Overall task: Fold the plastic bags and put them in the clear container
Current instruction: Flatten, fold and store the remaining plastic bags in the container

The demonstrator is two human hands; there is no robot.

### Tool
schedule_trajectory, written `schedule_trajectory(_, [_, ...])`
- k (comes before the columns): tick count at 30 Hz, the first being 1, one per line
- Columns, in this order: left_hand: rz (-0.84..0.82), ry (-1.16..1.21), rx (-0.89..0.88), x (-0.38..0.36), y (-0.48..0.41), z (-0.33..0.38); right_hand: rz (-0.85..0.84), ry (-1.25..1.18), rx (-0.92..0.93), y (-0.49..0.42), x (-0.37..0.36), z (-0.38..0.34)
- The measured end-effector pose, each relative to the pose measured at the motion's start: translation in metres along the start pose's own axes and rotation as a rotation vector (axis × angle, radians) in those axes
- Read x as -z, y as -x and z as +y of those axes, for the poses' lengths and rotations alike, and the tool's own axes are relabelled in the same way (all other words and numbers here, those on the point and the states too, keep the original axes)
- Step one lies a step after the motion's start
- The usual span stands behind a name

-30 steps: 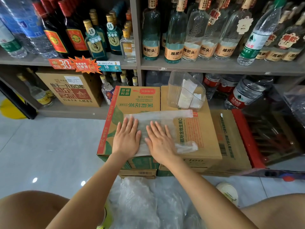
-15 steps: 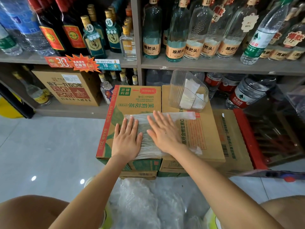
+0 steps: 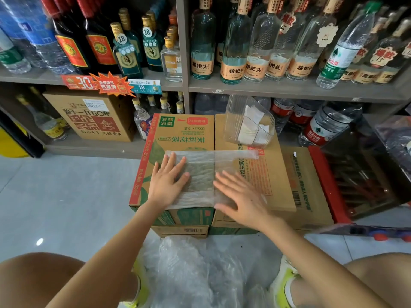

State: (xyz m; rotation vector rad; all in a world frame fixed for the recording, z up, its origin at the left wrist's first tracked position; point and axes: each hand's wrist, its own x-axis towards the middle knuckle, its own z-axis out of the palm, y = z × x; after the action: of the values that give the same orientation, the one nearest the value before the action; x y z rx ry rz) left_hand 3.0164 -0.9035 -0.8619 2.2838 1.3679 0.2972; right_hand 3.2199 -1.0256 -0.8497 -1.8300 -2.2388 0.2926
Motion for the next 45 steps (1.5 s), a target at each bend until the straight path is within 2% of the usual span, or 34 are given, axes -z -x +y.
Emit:
schedule_trajectory(3, [0.043, 0.39, 0.054, 0.015, 0.009, -0.005, 0.072, 0.073, 0.074, 0.012, -0.01, -0.003])
schedule_trajectory(7, [0.039, 0.528, 0.044, 0.029, 0.037, -0.005, 0.201, 0.009, 0.061, 0.018, -0.012, -0.004])
schedule_trajectory(13, [-0.078, 0.312, -0.208, 0.029, 0.073, -0.02, 0.284, -0.081, -0.027, 0.023, 0.004, -0.016])
schedule_trajectory(16, [-0.091, 0.213, -0.254, 0.03, 0.074, -0.018, 0.155, -0.171, -0.155, 0.021, 0.021, -0.024])
schedule_trajectory(18, [-0.053, 0.176, -0.186, 0.029, 0.07, -0.014, 0.044, -0.239, -0.237, 0.016, 0.028, -0.023])
schedule_trajectory(22, [0.078, 0.238, 0.057, 0.03, 0.055, -0.007, 0.02, -0.326, -0.324, -0.008, 0.035, -0.013])
schedule_trajectory(25, [0.117, 0.295, 0.155, 0.031, 0.038, -0.003, 0.013, -0.206, -0.33, -0.031, 0.038, 0.0])
schedule_trajectory(36, [0.265, 0.198, 0.223, 0.022, 0.01, 0.002, -0.027, -0.051, -0.349, -0.078, 0.031, 0.023])
schedule_trajectory(38, [0.411, 0.021, 0.119, 0.021, 0.01, 0.001, -0.017, -0.059, -0.362, -0.078, 0.029, 0.025])
schedule_trajectory(40, [0.545, -0.128, -0.081, 0.015, 0.012, 0.001, -0.022, -0.066, -0.368, -0.078, 0.027, 0.027])
schedule_trajectory(41, [0.541, -0.143, -0.198, 0.011, 0.011, 0.004, -0.025, -0.068, -0.369, -0.079, 0.027, 0.027])
schedule_trajectory(43, [0.426, -0.122, -0.36, 0.003, 0.01, 0.012, -0.03, -0.068, -0.368, -0.079, 0.027, 0.028])
schedule_trajectory(45, [0.275, -0.144, -0.379, -0.006, 0.007, 0.016, -0.033, -0.059, -0.363, -0.079, 0.028, 0.027])
